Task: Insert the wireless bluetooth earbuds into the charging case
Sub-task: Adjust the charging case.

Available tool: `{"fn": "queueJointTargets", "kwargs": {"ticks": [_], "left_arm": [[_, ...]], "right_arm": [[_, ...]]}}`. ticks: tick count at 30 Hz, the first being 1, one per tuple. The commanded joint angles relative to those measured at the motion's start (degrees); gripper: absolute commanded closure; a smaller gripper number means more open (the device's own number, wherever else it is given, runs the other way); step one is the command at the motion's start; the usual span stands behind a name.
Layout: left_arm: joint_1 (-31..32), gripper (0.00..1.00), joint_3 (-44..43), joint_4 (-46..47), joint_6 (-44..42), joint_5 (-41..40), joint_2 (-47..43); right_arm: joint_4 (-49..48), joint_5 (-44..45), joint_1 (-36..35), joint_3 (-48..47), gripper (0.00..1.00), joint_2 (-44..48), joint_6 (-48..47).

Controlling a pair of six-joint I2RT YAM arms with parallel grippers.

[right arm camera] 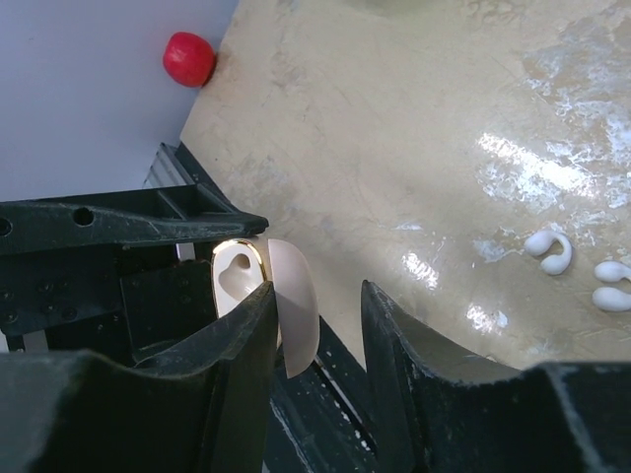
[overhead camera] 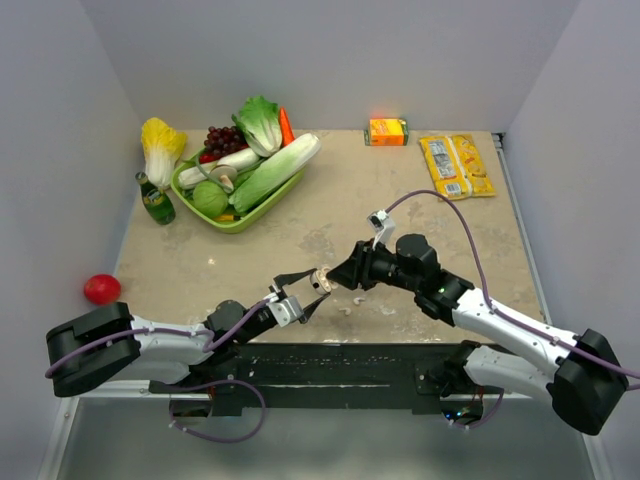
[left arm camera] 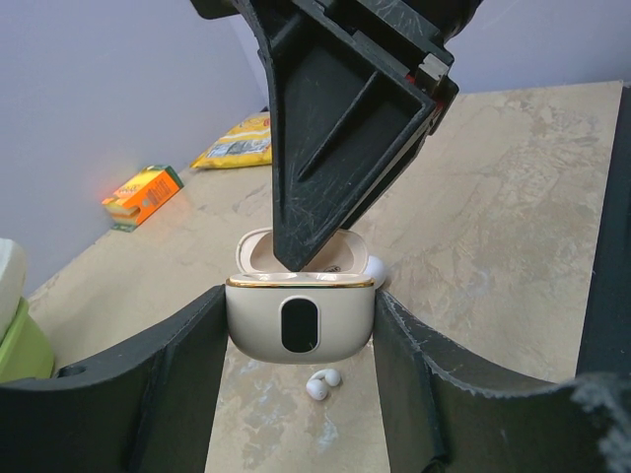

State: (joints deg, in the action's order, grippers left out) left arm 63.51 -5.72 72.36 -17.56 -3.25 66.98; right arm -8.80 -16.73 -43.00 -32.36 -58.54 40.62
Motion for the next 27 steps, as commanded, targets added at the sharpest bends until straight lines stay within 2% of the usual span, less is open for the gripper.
{"fn": "queueJointTargets", "kwargs": {"ticks": [1, 5, 6, 10, 11, 15, 16, 18, 19, 21, 22, 24, 25, 26, 27], "left_arm": [[0.13, 1.00, 0.62, 27.49, 0.07, 0.61, -0.97], [0.21, 1.00, 0.79, 27.49, 0.42, 0.70, -0.62], [0.22, 1.00, 0.79, 27.49, 0.51, 0.70, -0.62], [0.22, 1.00, 0.97, 27.66, 0.51, 0.61, -0.01], [0.22, 1.00, 0.88, 27.66, 0.60, 0.61, 0.34], [0.22, 1.00, 0.79, 27.23, 1.39, -0.09, 1.22], [0.13, 0.97, 0.62, 27.14, 1.56, -0.18, 1.40], [0.13, 0.86, 0.27, 26.18, 3.06, -2.10, 1.49], [0.13, 0.70, 0.09, 25.65, 3.76, -2.90, 1.49], [0.13, 0.52, -0.70, 21.89, 5.60, -6.05, 0.79], [0.13, 0.35, -1.31, 19.86, 6.30, -7.29, 0.26], [0.13, 0.22, -3.42, 12.59, 8.24, -9.92, -1.76], [0.13, 0.08, -4.12, 10.37, 8.42, -10.20, -2.29], [0.13, 0.02, -5.35, 8.61, 8.86, -10.46, -3.16], [0.13, 0.00, -5.79, 6.24, 9.12, -10.81, -3.35]], "right_arm": [[-3.16, -1.81, 0.38, 0.19, 0.61, 0.36, 0.51], [-3.68, -2.52, 0.46, 0.28, 0.74, 0.36, 0.25], [-3.60, -2.78, 0.38, 0.19, 0.80, 0.53, 0.07], [-1.23, -2.17, 0.38, -0.95, 0.89, 0.89, -2.21], [-0.44, -1.64, 0.46, -1.47, 0.99, 0.97, -3.34], [5.87, 0.73, 0.38, -4.72, 1.00, 1.50, -7.12], [6.94, 1.78, 0.38, -5.17, 1.00, 2.11, -8.00], [10.36, 3.36, 0.20, -6.83, 1.00, 2.99, -11.08], [11.68, 4.85, 0.20, -7.45, 1.00, 3.78, -12.13], [15.29, 6.18, 0.11, -9.47, 1.00, 4.66, -15.04], [16.17, 6.71, 0.03, -9.91, 1.00, 5.10, -15.74], [18.63, 7.06, 0.03, -11.67, 1.00, 5.90, -18.03], [19.51, 6.89, 0.11, -12.37, 1.00, 5.98, -18.73], [21.09, 6.80, 0.03, -13.60, 1.00, 6.07, -19.95], [21.62, 6.63, 0.03, -14.04, 1.00, 6.07, -20.49]]}}
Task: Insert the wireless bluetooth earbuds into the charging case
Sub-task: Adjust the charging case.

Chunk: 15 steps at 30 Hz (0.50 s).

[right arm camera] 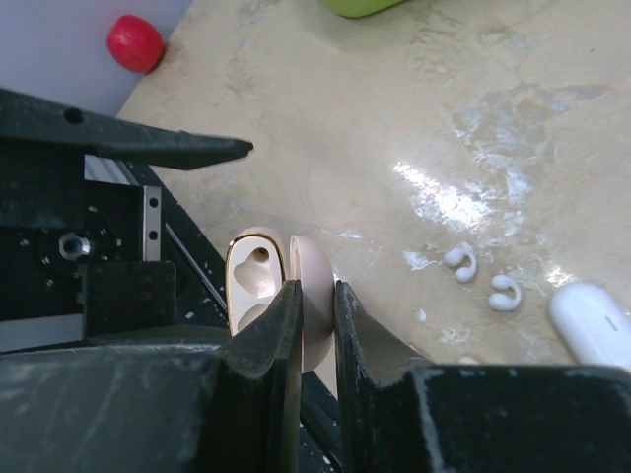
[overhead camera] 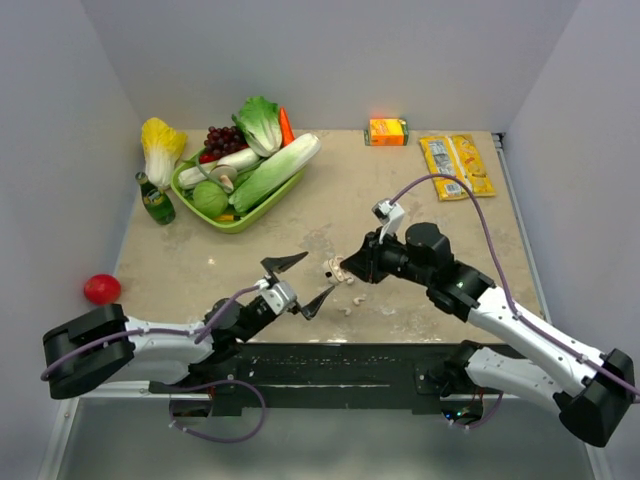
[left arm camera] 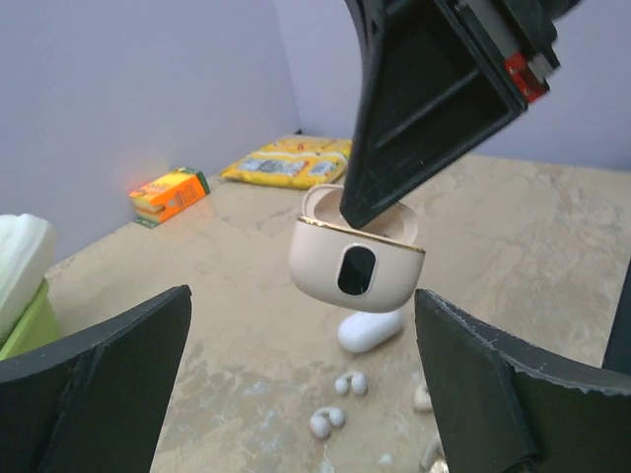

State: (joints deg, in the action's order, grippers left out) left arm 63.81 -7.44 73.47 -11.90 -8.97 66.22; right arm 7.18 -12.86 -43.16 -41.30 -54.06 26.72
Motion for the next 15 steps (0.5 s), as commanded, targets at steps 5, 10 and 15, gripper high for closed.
{"fn": "queueJointTargets", "kwargs": {"ticks": [5, 10, 15], "left_arm": [[-0.27, 0.00, -5.56, -1.04, 6.26, -5.62, -6.61], [-1.58, 0.00, -10.57, -20.89, 9.79, 8.86, -11.89], [-3.08, 0.00, -15.75, -34.86, 14.62, 22.03, -14.27]], "right_arm": [[8.98, 2.23, 0.09, -8.18, 1.00, 2.47, -11.41], [7.95, 6.98, -2.98, -8.10, 1.00, 7.19, -17.66], [12.66, 4.52, -3.69, -13.35, 1.00, 9.25, -23.10]]}}
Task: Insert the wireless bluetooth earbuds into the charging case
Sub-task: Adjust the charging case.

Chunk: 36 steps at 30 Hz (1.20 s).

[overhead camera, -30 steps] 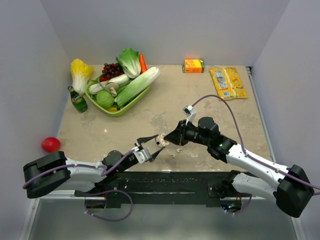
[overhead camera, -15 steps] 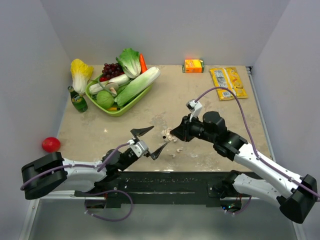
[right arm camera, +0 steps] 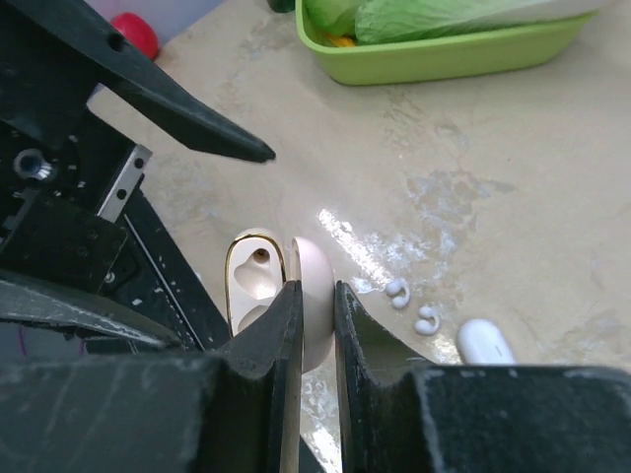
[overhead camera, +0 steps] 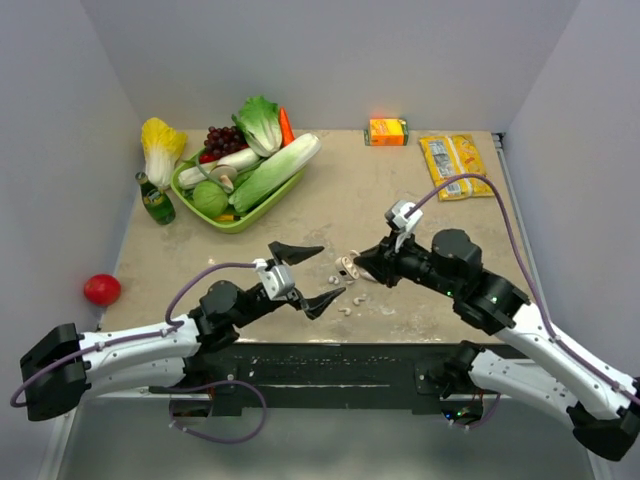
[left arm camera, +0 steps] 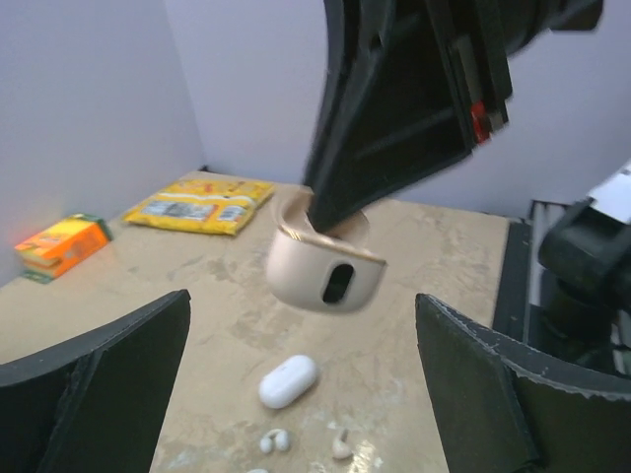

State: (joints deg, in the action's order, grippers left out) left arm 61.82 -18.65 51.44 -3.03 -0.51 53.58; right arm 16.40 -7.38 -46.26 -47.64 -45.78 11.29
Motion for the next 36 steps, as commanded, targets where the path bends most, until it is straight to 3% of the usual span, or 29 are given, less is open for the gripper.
{"fn": "queueJointTargets", "kwargs": {"ticks": [1, 8, 13, 17, 30, 32, 36], "left_arm": [[-1.96, 0.00, -5.68, -13.90, 6.27, 15.61, -1.64], [-8.47, 0.00, -10.35, -16.29, 11.55, 32.49, 1.96], [-10.23, 0.01, -11.58, -15.14, 11.90, 35.66, 2.84], [-11.02, 0.08, -12.72, -15.32, 11.82, 39.18, 4.07], [-11.37, 0.51, -12.63, -13.21, 12.61, 38.75, 6.89], [-11.46, 0.53, -12.63, -12.95, 12.78, 38.75, 6.97], [-11.46, 0.44, -12.81, -12.77, 13.05, 38.83, 7.15]], "right_arm": [[5.81, -1.58, -1.28, -9.03, 1.00, -1.83, -8.82], [10.92, -6.15, -4.71, -13.27, 1.00, -4.06, -12.85], [13.92, -4.58, -5.94, -14.32, 1.00, -4.05, -13.75], [14.36, -4.05, -6.03, -13.98, 1.00, -4.14, -13.58], [13.13, -3.61, -6.03, -12.74, 1.00, -4.14, -12.96], [13.13, -3.52, -6.04, -12.66, 1.00, -4.23, -13.05], [13.04, -3.61, -6.03, -12.57, 1.00, -4.23, -12.96]]}}
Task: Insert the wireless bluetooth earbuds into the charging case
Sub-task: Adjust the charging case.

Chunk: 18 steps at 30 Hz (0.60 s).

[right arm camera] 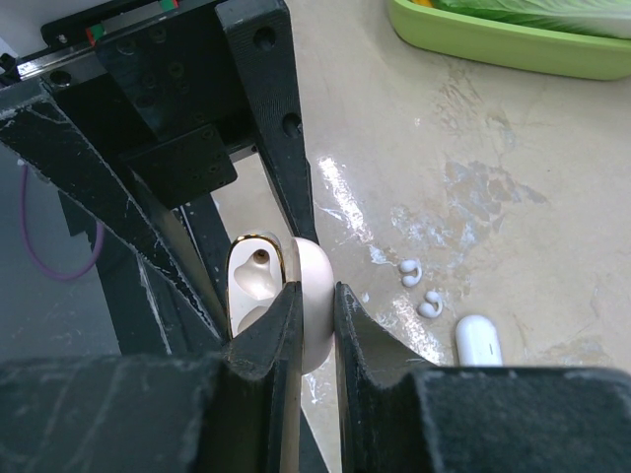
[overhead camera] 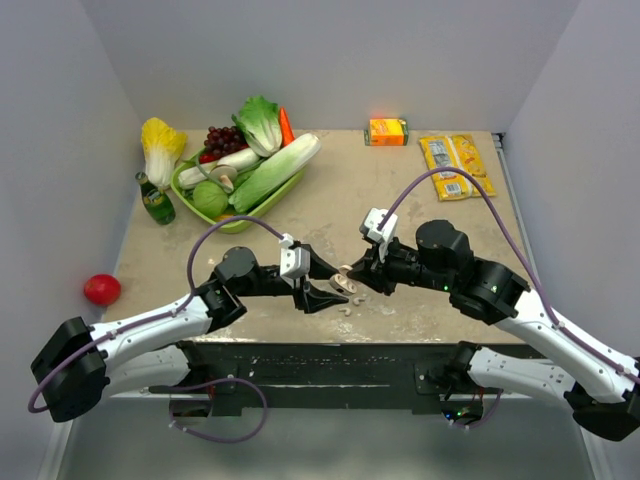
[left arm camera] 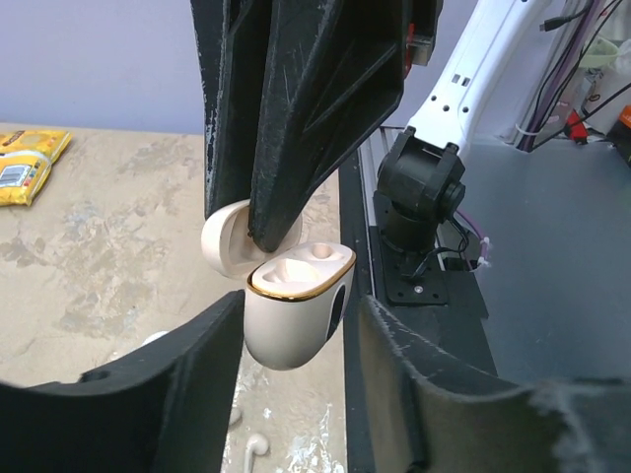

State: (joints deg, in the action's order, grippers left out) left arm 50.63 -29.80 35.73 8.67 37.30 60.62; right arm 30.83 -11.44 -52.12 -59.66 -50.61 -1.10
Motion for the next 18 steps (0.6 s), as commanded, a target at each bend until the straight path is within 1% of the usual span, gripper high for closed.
{"fn": "queueJointTargets", "kwargs": {"ticks": [1, 3, 18], "left_arm": [[-0.27, 0.43, -1.75, 2.95, 1.35, 0.93, 0.20], [-0.27, 0.40, -1.66, 2.95, 1.35, 0.93, 0.20], [-0.27, 0.39, -2.71, 4.00, 2.32, 1.64, 1.08]], "right_arm": [[-1.39, 0.46, -0.18, -0.55, 1.00, 0.60, -0.57], [-1.56, 0.46, -0.18, -0.55, 1.00, 0.43, -0.57], [-2.18, 0.63, -0.26, -0.37, 1.00, -0.54, -0.65]]}}
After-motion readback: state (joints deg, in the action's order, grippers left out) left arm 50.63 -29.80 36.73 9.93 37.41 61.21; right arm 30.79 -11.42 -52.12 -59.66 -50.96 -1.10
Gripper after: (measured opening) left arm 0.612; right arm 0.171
